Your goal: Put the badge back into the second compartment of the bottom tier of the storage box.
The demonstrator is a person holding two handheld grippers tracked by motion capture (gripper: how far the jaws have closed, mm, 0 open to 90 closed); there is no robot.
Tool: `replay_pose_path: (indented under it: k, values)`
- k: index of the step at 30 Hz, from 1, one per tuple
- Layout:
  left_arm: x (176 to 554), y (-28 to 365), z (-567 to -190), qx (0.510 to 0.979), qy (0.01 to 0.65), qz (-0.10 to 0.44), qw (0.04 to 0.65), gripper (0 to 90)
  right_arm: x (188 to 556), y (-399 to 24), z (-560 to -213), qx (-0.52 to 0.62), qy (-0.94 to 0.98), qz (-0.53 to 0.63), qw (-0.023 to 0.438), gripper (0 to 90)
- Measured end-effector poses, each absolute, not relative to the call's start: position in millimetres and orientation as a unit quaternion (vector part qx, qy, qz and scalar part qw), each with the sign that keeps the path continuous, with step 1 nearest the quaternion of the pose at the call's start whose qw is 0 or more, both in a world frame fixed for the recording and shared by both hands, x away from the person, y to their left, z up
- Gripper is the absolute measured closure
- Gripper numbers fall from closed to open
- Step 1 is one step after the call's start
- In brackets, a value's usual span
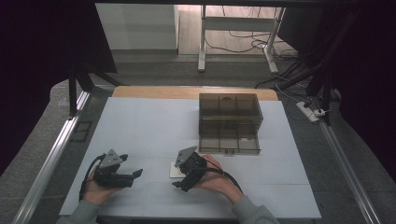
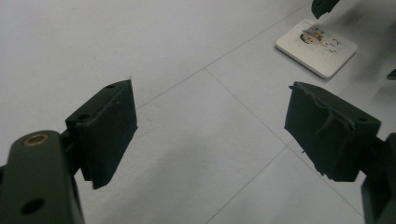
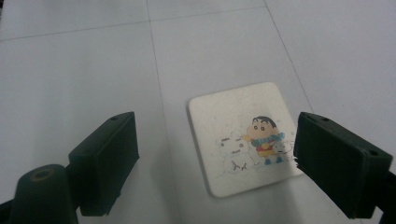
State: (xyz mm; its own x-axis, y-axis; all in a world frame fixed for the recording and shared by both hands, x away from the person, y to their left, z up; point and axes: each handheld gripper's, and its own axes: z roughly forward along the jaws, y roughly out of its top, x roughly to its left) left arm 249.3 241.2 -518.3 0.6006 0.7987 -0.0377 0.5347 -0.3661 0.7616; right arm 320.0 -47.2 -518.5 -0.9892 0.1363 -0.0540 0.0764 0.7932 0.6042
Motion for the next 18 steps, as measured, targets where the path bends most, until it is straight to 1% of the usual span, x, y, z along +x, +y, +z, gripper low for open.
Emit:
replay_pose_path:
  k: [10, 18]
  values:
    - [249.7, 239.9, -519.5, 0.811, 0.410, 0.169, 0.381, 16.9, 322.7, -44.5, -525.6, 0.058, 0.951, 0.300, 0.053, 14.3]
    - [249.7, 238.5, -520.2, 0.814, 0.408, 0.169, 0.377, 17.0, 323.7, -43.9, -526.4, 0.053, 0.950, 0.302, 0.062, 16.3]
